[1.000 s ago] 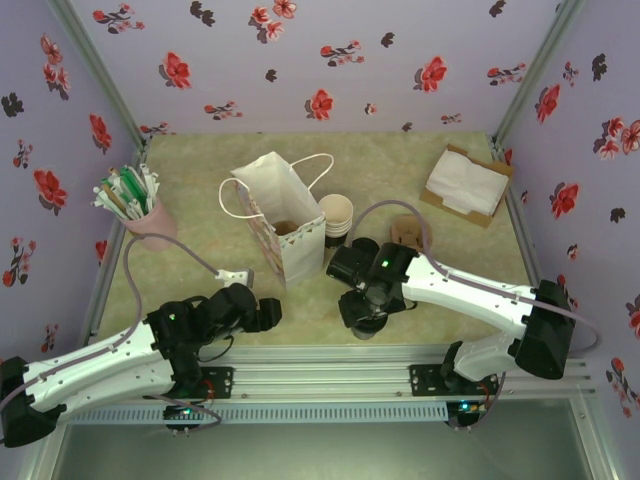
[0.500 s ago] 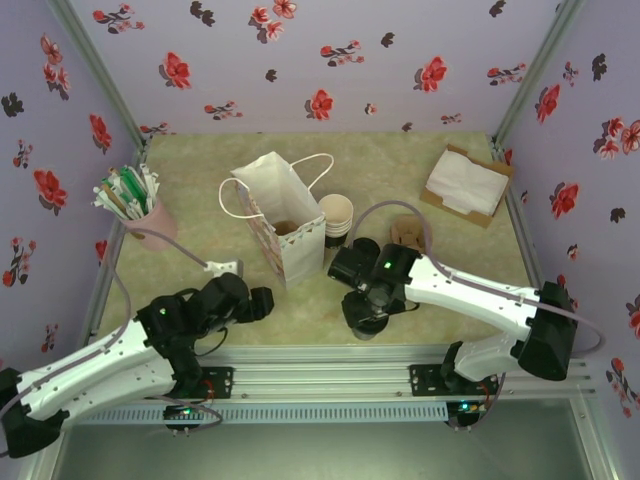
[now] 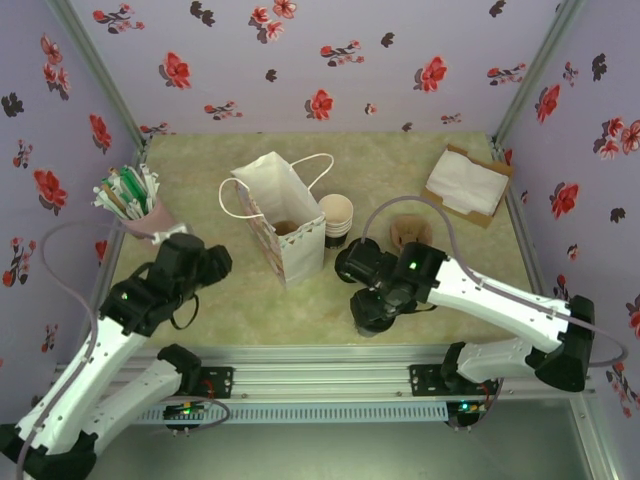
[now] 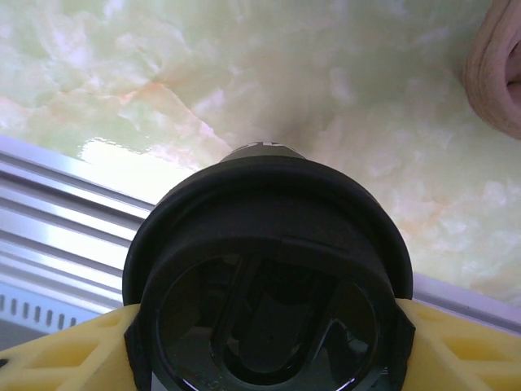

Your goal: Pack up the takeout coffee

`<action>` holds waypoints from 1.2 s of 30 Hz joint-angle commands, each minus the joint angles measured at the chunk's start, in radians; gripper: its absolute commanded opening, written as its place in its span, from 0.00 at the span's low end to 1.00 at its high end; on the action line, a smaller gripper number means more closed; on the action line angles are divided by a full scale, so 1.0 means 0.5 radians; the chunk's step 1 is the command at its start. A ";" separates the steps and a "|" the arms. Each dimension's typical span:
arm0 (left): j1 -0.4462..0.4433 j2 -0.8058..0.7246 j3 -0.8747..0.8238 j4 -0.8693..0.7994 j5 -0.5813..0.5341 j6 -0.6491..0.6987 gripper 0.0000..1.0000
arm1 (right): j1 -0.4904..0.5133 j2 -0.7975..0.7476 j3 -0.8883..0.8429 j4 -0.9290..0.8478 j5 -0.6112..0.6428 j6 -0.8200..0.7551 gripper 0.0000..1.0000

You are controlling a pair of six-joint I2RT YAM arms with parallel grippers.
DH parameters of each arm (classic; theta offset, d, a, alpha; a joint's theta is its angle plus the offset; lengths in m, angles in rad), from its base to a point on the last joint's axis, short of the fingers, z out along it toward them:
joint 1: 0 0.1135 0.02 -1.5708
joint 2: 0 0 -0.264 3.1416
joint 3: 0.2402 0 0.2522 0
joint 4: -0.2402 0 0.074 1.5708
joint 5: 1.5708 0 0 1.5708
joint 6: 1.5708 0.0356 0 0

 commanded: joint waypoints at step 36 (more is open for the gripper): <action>0.815 2.656 2.018 0.225 1.238 0.687 0.49 | 0.029 0.117 1.477 -0.451 0.159 -0.345 0.68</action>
